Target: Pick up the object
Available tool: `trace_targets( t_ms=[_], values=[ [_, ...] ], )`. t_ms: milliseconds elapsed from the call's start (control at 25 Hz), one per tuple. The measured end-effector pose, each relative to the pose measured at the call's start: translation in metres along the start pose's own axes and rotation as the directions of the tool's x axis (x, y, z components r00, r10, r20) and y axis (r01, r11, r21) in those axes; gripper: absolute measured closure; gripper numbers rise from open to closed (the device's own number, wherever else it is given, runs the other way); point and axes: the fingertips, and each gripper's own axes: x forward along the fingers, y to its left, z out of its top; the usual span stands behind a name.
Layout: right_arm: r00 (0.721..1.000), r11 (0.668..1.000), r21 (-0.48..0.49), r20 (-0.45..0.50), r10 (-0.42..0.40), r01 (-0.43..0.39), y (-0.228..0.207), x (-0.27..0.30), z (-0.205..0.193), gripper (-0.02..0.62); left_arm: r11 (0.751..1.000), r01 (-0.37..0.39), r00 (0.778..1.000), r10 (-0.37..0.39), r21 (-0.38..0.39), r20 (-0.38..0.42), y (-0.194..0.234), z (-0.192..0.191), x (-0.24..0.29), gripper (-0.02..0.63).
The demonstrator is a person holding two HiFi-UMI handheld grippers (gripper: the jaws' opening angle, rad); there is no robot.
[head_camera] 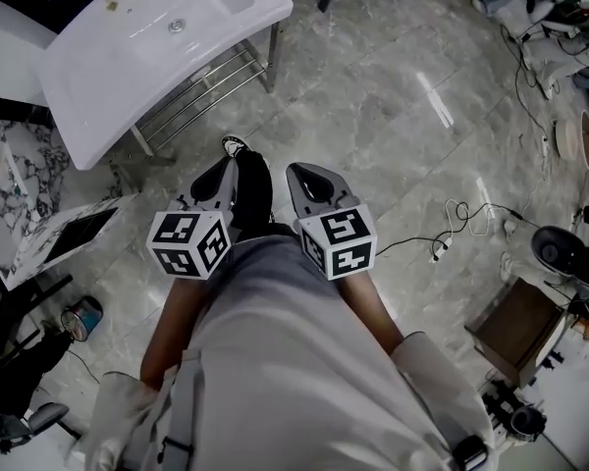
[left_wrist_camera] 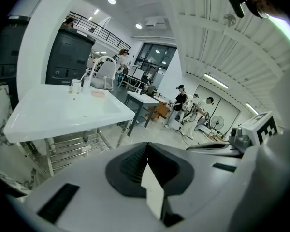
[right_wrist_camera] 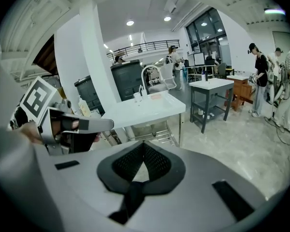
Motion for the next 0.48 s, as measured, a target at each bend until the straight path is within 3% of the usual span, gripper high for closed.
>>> trace_targets(
  t_ms=[480],
  values=[
    [1.000, 1.000, -0.019, -0.002, 0.005, -0.005, -0.049, 0.057, 0.073, 0.588, 1.000, 0.021, 1.000, -0.021, -0.008, 0.002, 0.026, 0.067, 0.077, 0.606]
  ],
)
